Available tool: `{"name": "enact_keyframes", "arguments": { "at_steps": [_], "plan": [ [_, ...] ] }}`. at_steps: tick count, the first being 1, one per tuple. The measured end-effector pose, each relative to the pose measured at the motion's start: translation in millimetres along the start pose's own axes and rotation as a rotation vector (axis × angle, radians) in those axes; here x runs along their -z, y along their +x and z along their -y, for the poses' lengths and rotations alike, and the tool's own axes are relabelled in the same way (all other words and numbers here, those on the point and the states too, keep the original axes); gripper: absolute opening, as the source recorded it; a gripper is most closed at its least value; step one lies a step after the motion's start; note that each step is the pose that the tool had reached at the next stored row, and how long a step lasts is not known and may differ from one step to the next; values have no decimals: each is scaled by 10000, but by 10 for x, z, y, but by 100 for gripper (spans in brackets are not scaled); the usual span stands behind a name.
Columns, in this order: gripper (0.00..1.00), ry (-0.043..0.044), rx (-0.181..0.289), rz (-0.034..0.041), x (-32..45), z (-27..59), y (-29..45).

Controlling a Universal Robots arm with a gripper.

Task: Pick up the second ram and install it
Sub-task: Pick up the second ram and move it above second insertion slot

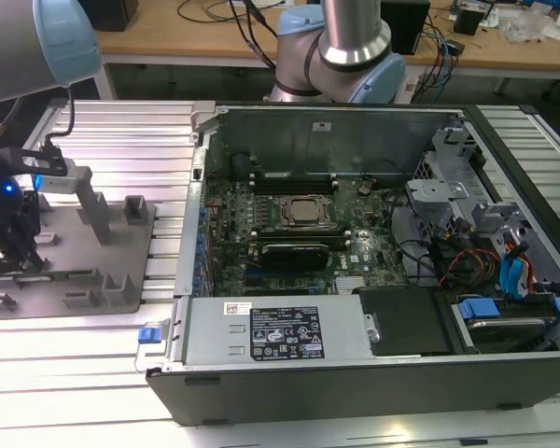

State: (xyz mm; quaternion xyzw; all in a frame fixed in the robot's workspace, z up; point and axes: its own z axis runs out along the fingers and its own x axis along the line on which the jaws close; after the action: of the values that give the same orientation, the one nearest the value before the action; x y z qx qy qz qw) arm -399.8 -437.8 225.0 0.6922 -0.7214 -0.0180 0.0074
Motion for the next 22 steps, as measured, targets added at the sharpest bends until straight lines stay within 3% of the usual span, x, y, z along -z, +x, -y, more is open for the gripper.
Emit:
{"name": "enact_keyframes", "arguments": {
  "at_steps": [5, 11, 13, 14, 15, 16, 19, 22],
  "plan": [
    [8, -1, 11, -2, -33, -88, -32],
    [9, -2, 44, -3, -42, -94, -21],
    [14, -2, 43, 2, -42, -94, -21],
    [21, -3, 44, 2, -42, -94, -21],
    [21, -2, 44, 2, -42, -94, -21],
    [28, -2, 43, 2, -42, -94, -21],
    [28, -10, 616, -19, -52, -93, -20],
    [28, -10, 671, -22, -87, -93, -20]
  ]
}}
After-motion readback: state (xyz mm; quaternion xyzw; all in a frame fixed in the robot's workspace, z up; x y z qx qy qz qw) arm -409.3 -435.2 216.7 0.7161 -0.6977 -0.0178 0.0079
